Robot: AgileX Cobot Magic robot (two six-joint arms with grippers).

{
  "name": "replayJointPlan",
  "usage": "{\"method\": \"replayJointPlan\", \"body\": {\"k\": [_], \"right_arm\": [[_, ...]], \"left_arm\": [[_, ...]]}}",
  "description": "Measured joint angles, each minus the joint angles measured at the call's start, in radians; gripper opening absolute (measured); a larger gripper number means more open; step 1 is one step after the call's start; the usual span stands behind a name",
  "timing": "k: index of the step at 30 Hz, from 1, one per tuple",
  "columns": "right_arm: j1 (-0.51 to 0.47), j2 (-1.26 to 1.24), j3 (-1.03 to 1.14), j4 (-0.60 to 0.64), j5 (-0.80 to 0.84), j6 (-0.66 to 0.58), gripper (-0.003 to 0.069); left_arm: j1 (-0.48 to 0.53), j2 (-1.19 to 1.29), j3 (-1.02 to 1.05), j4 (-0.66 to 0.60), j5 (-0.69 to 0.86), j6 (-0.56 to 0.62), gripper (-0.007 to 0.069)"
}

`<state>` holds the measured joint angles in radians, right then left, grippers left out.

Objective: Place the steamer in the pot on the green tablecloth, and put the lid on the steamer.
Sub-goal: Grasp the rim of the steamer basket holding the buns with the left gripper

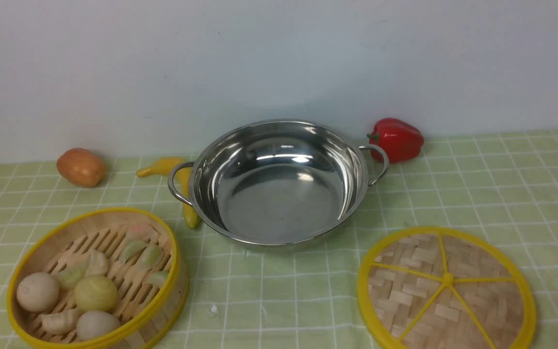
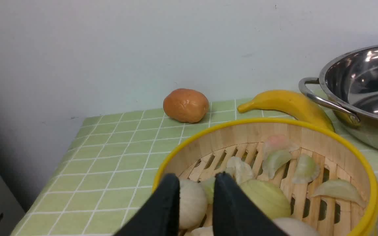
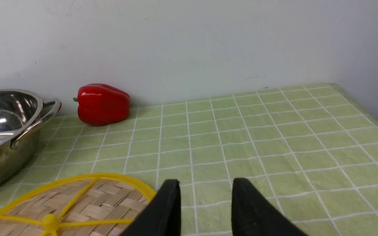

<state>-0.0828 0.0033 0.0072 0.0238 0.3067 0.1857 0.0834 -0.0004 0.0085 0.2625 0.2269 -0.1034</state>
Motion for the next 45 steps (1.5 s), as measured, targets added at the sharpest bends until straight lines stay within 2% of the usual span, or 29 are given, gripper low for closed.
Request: {"method": "replayJointPlan", "body": {"k": [28,31,33,35,37,38,39,43,45], "right_arm": [[0.021,0.000,0.000,-0.005,0.001,-0.002,0.0240],[0.021,0.000,0.000,-0.033,0.001,-0.023,0.0240],[0.021,0.000,0.000,-0.024,-0.002,-0.026,0.0240],[0.021,0.000,0.000,0.048,-0.017,-0.013,0.0240],[0.021,0.000,0.000,0.137,-0.038,0.013,0.0240],[0.021,0.000,0.000,0.148,-0.044,0.017,0.0240],[0.021,0.000,0.000,0.233,-0.075,0.046,0.0240],[0.021,0.000,0.001,0.386,-0.154,0.092,0.0240],[0.021,0.000,0.001,0.506,-0.216,0.123,0.0240]], "left_arm": [[0.000,0.000,0.000,-0.003,-0.002,-0.004,0.0148],[0.000,0.000,0.000,-0.072,-0.027,-0.065,0.0148],[0.000,0.000,0.000,-0.182,-0.050,-0.159,0.0149],[0.000,0.000,0.000,-0.324,-0.072,-0.277,0.0157],[0.000,0.000,0.000,-0.425,-0.084,-0.357,0.0160],[0.000,0.000,0.000,-0.434,-0.086,-0.364,0.0160],[0.000,0.000,0.000,-0.502,-0.090,-0.410,0.0160],[0.000,0.000,0.000,-0.550,-0.092,-0.428,0.0169],[0.000,0.000,0.000,-0.559,-0.113,-0.425,0.0170]]}}
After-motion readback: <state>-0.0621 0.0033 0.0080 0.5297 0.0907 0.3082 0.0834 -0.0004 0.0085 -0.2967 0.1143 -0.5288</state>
